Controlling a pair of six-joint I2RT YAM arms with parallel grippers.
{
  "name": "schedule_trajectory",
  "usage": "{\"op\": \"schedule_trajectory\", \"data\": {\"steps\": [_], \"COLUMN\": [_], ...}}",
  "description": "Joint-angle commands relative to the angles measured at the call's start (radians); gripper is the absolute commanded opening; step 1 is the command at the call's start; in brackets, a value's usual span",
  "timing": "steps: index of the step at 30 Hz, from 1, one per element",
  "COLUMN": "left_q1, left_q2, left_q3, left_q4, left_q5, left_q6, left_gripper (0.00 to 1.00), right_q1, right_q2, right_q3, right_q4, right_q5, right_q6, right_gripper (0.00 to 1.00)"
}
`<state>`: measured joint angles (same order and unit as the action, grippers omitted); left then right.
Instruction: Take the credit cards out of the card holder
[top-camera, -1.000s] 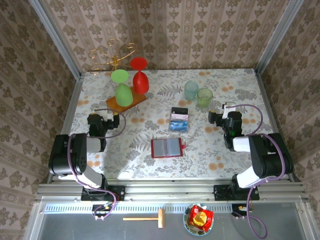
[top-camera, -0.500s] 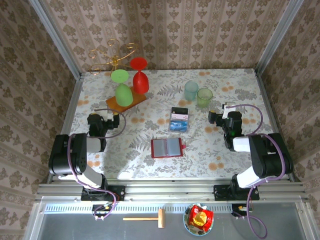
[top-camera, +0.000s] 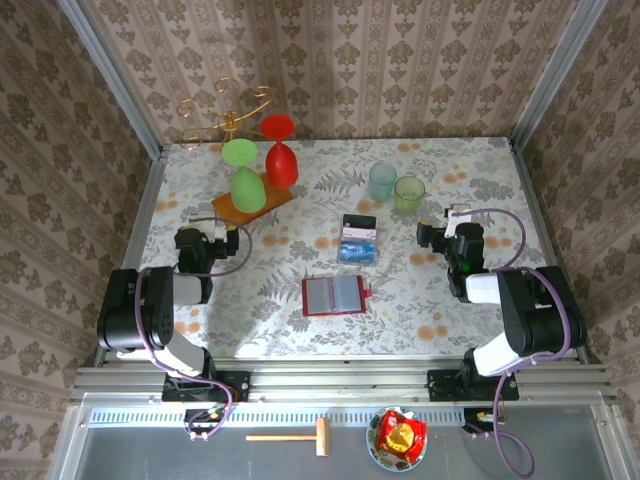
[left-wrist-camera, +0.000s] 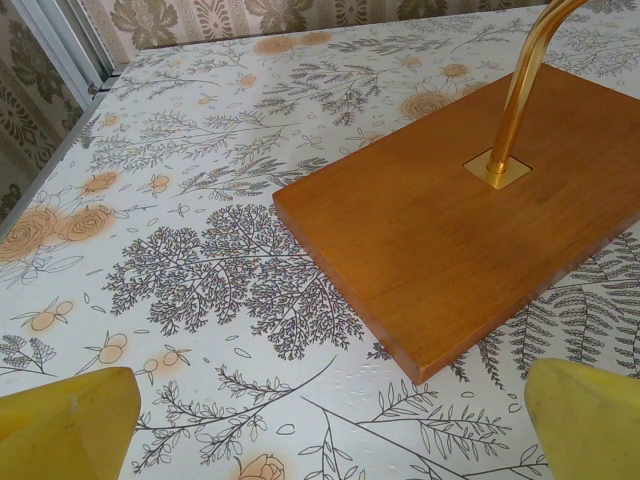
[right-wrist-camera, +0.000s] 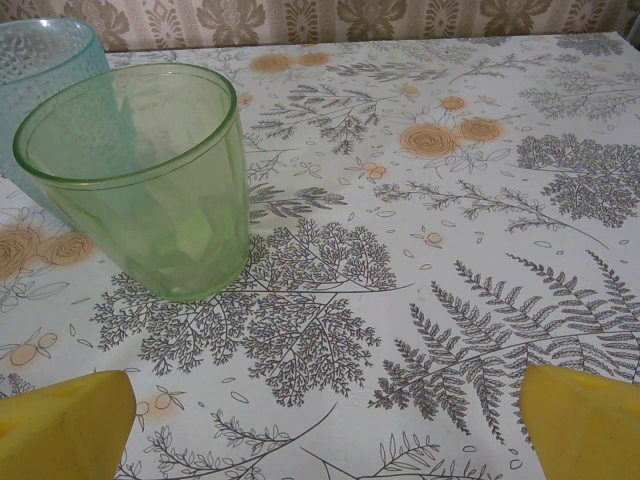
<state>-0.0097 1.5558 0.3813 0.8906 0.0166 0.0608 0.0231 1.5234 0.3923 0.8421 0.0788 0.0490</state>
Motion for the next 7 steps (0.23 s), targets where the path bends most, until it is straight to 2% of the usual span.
{"op": "schedule_trajectory", "data": {"steps": [1, 7], "left_q1": [0.008, 0.006], "left_q2": [-0.002, -0.003], "left_q3": [0.018, 0.016], "left_q4": [0.011, 0.011], "left_q5": [0.014, 0.013], "left_q6": [0.001, 0.004], "left_gripper": [1.00, 1.00], "right_q1": [0.000, 0.000], "right_q2": [0.007, 0.000], "right_q3": [0.014, -0.006], "right_q4": [0.013, 0.047], "right_q5": [0.033, 0.035], "right_q6": [-0.005, -0.004], "right_gripper": [1.00, 1.00]}}
